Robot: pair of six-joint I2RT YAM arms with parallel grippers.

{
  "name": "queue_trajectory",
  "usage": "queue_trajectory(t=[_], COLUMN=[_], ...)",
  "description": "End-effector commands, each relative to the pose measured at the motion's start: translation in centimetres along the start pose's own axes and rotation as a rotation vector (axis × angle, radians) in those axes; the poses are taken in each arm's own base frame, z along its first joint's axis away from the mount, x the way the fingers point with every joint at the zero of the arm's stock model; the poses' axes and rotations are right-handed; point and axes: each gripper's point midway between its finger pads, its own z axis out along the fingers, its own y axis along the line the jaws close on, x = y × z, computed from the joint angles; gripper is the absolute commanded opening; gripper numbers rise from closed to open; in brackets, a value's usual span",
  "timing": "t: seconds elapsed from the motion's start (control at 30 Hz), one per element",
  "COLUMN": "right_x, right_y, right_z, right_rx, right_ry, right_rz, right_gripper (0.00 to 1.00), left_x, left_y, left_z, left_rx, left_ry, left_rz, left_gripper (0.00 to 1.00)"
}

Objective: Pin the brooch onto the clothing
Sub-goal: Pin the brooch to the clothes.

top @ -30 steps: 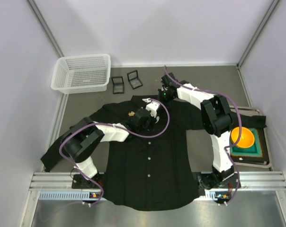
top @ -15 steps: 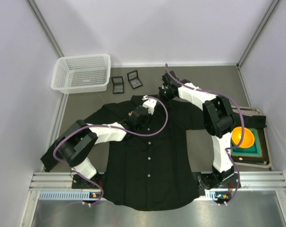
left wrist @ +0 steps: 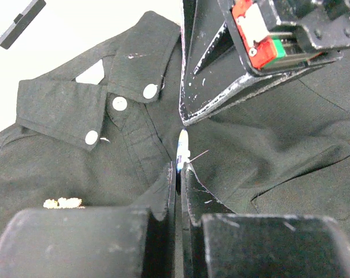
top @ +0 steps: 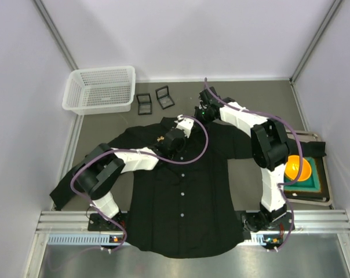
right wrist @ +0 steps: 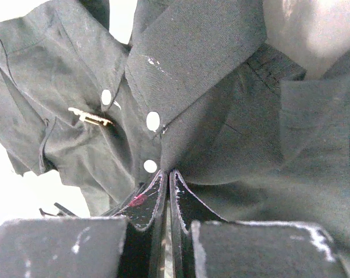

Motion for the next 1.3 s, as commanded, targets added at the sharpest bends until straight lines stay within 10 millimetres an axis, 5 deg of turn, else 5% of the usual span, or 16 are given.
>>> queue_trajectory(t=[0.0, 0.63, 1.27], right_x=[-0.1, 1.4, 0.9], right_y=[2.6, 2.3, 1.5], right_z=[-2.4, -1.8, -0.7], right_rx=[-0.071, -0.071, -0.044], right_ry=[-0.034, 0.008, 0.002], right_rz=[-0.016, 0.016, -0.001], right_gripper=[0.00, 0.00, 0.00], left_x=[-2.2, -1.6, -3.2], left_y=[0.1, -0.3, -1.5], left_z=[0.6, 1.6, -0.1], left_rx=[-0.024, -0.020, 0.067], left_ry=[-0.051, -0.034, -0.098], left_rz=[-0.028, -0.052, -0.110], left_gripper=[0.00, 0.00, 0.00])
